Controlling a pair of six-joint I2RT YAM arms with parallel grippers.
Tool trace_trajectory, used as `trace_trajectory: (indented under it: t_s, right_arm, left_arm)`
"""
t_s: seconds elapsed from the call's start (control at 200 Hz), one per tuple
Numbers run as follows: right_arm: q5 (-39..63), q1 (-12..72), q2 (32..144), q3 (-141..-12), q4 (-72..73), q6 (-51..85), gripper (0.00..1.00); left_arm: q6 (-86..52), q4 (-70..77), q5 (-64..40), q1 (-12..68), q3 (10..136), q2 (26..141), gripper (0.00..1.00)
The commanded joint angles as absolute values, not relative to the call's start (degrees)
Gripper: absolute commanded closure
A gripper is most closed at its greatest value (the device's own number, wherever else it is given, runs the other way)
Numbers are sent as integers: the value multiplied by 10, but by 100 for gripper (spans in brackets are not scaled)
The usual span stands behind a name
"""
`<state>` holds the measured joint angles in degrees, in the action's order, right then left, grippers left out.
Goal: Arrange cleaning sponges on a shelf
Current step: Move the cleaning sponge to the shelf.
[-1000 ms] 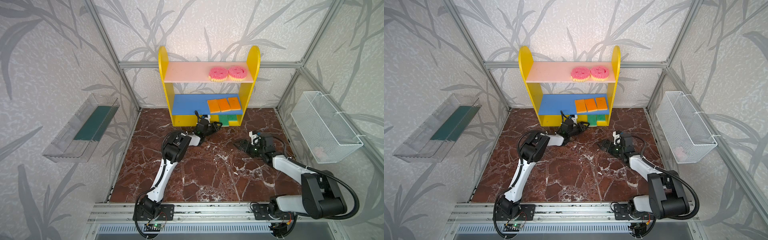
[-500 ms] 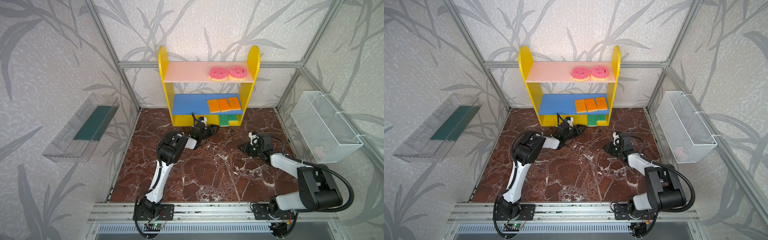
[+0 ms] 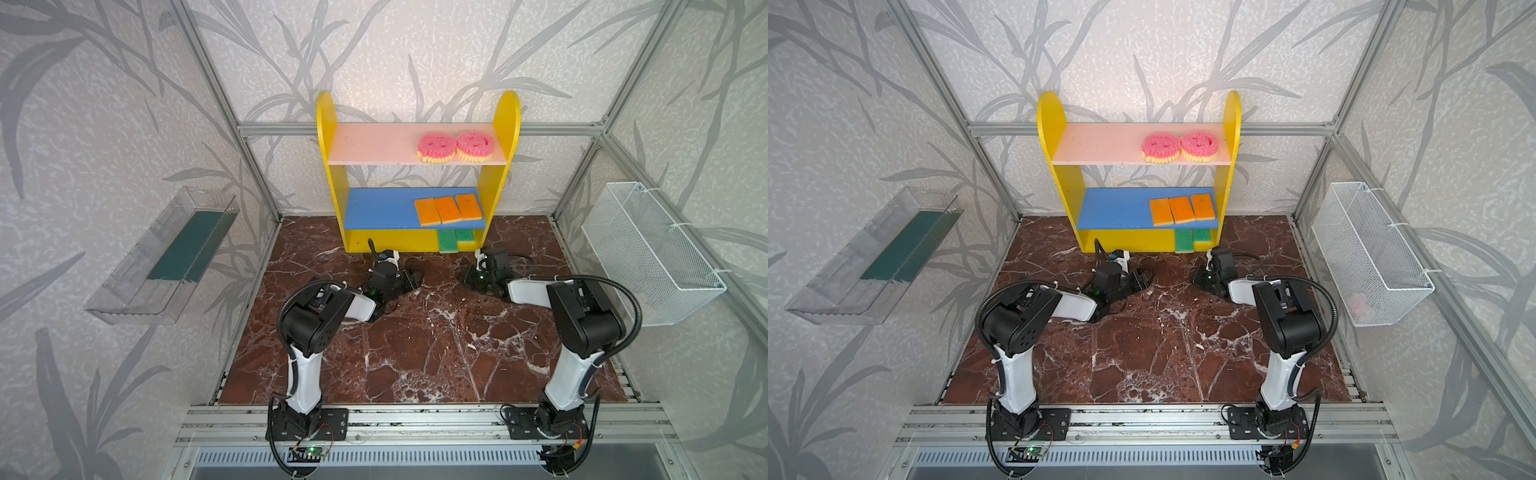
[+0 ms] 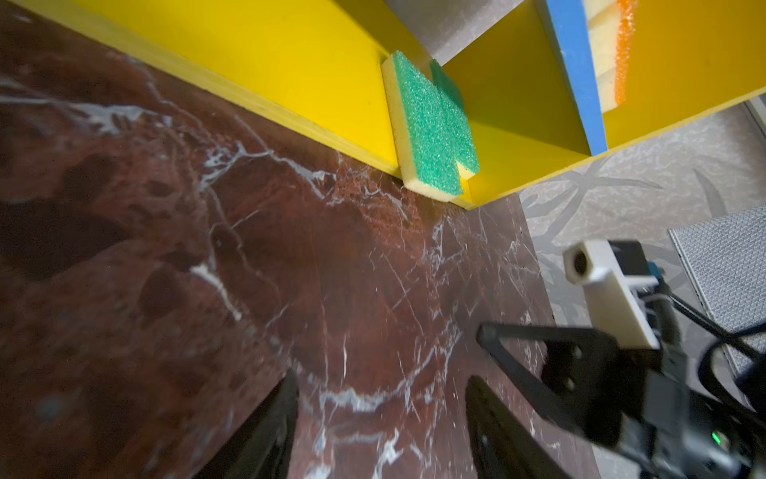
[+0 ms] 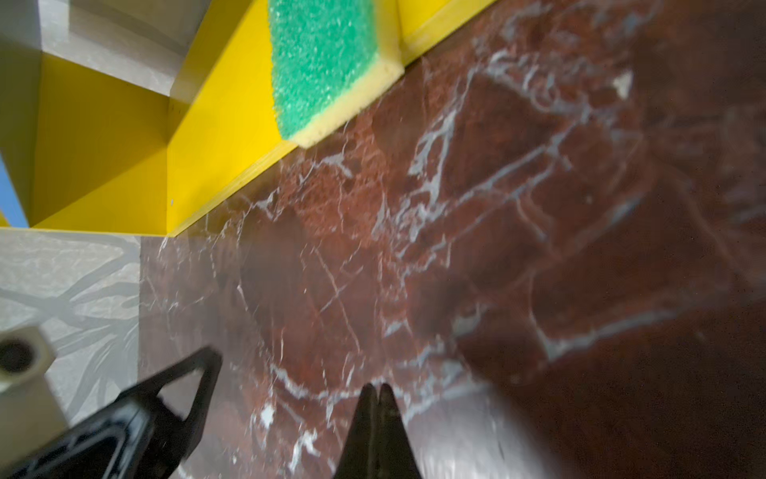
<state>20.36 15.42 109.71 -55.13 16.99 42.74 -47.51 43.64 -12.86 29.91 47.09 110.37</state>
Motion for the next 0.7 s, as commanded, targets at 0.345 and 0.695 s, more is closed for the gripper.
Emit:
trace_trajectory:
  t_s: [0.345,0.695]
  right_arm:
    - [179,162,1265,-800,78,433,100]
    - [183,150,1328,-869,79,438,100]
  left_arm:
    - [-413,349,-63,302,379,979,34]
    - [-417,352,-61,303,372,983,34]
